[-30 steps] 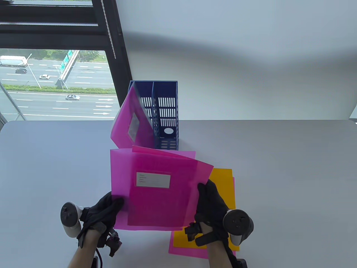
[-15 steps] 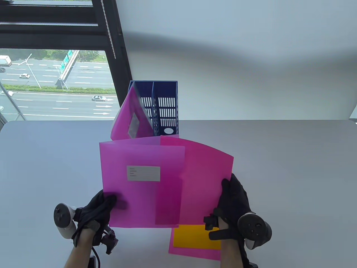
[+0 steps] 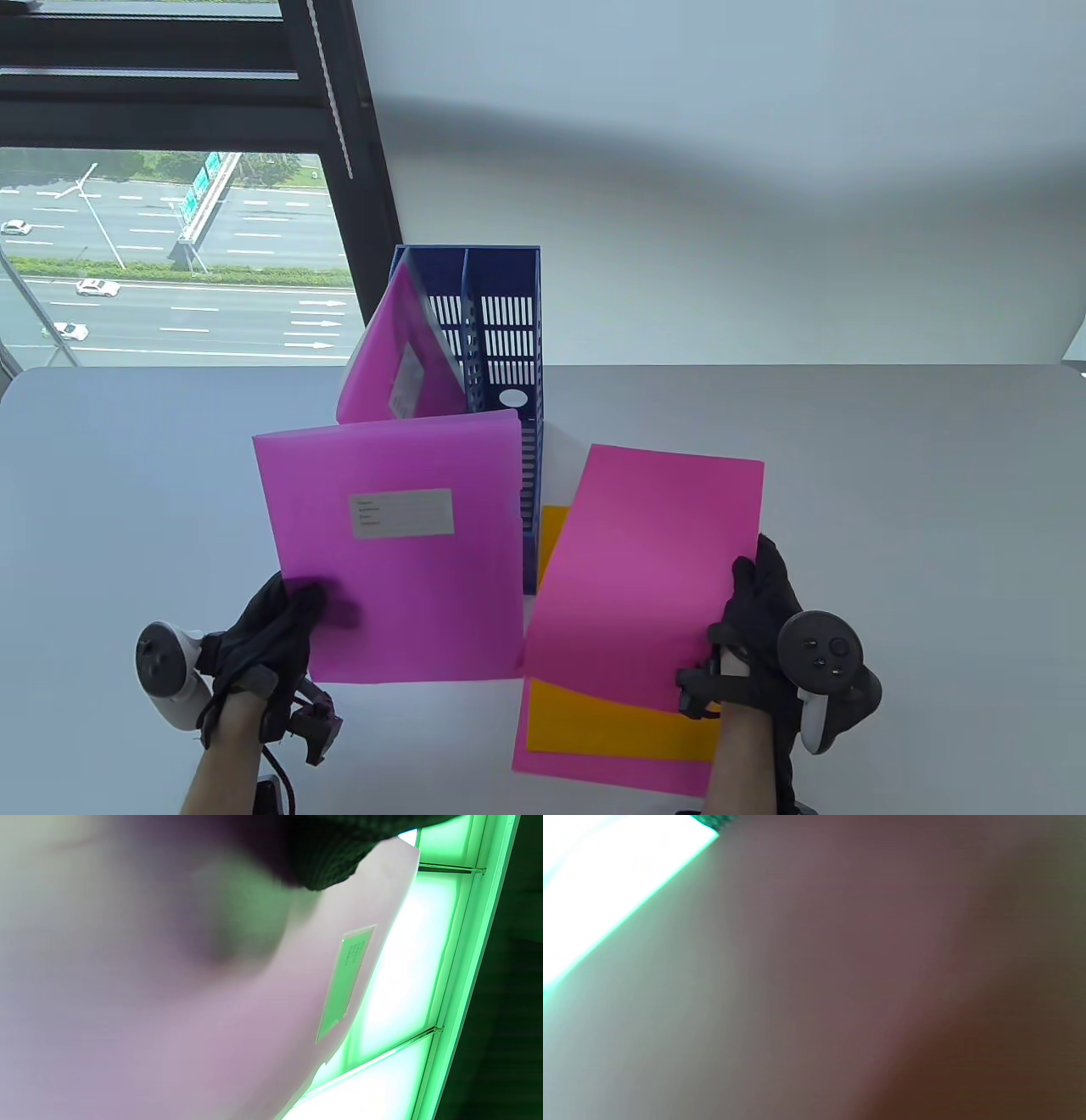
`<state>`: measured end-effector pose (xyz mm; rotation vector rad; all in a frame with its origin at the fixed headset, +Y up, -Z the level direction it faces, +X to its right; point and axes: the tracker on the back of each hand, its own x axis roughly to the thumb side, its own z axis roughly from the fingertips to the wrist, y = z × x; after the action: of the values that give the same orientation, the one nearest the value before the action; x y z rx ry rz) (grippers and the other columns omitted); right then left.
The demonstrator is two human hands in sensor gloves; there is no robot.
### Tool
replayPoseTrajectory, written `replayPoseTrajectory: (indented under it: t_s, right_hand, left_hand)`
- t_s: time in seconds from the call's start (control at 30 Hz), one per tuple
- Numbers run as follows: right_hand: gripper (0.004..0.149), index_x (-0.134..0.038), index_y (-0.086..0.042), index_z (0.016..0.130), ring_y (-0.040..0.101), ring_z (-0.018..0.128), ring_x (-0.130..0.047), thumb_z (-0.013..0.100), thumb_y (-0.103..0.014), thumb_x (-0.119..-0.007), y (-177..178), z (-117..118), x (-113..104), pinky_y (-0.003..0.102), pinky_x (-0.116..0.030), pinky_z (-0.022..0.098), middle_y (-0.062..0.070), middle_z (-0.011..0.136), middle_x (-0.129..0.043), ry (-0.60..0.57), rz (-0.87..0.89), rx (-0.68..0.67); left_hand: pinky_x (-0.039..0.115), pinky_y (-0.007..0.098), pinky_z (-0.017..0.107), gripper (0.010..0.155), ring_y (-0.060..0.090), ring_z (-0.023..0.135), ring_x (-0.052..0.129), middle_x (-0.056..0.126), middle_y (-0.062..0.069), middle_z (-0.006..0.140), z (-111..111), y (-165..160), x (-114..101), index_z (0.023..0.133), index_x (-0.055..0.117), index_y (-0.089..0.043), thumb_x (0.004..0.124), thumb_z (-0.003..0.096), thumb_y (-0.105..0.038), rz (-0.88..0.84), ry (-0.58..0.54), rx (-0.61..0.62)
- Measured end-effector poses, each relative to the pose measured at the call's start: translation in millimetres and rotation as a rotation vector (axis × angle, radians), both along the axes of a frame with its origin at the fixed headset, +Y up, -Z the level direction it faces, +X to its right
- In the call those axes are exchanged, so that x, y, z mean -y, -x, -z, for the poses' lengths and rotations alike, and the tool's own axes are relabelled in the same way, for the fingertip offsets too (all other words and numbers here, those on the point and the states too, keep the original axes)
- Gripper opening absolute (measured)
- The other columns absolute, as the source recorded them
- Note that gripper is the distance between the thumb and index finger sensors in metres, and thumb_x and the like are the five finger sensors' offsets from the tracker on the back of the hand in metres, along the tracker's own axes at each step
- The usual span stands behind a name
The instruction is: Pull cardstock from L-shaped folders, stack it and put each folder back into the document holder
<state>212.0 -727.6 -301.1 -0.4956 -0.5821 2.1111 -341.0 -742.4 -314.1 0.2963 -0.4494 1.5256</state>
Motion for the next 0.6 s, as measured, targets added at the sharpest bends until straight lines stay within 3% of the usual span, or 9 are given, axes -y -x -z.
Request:
replayPoseTrajectory:
  t_s: [0.17, 0.4, 0.5, 0.6]
  right_hand:
    - [0.045, -0.074, -0.02, 0.101, 0.008, 0.023, -0.093, 0.059, -0.035, -0.08, -6.9, 6.9, 6.7, 0.041, -0.076, 0.059, 0.003, 0.075, -0.095, 0.063, -0.015, -0.01]
    - [0.054, -0.061, -0.025, 0.108, 0.007, 0.03, -0.093, 0.059, -0.037, -0.081, 22.0, 33.5, 20.4, 0.041, -0.073, 0.065, -0.001, 0.084, -0.09, 0.18, -0.106, -0.1]
    - [0.062, -0.048, -0.03, 0.113, 0.012, 0.047, -0.091, 0.06, -0.037, -0.079, 30.6, 38.3, 24.5, 0.045, -0.062, 0.072, 0.001, 0.1, -0.074, 0.22, -0.174, -0.108]
    - [0.066, -0.046, -0.033, 0.115, 0.028, 0.085, -0.07, 0.06, -0.048, -0.079, 41.3, 42.4, 27.6, 0.055, -0.037, 0.078, 0.009, 0.118, -0.038, 0.281, -0.207, -0.2]
  left_hand:
    - [0.075, 0.052, 0.064, 0.042, 0.026, 0.059, 0.107, 0.096, 0.002, 0.077, 0.1, 9.0, 0.8, 0.094, 0.081, -0.019, 0.074, 0.0584, -0.038, -0.072, 0.003, -0.022]
    - [0.075, 0.052, 0.065, 0.041, 0.026, 0.059, 0.107, 0.096, 0.001, 0.077, 0.2, 8.8, 1.5, 0.094, 0.081, -0.019, 0.074, 0.0585, -0.038, -0.058, 0.008, -0.027]
    - [0.074, 0.052, 0.065, 0.042, 0.026, 0.059, 0.107, 0.096, 0.002, 0.077, 0.2, 8.8, 1.3, 0.094, 0.081, -0.018, 0.074, 0.0585, -0.038, -0.066, 0.01, -0.032]
    - [0.075, 0.052, 0.065, 0.041, 0.026, 0.059, 0.107, 0.096, 0.002, 0.077, 0.2, 8.2, 1.1, 0.094, 0.081, -0.019, 0.074, 0.0585, -0.038, -0.062, 0.012, -0.034]
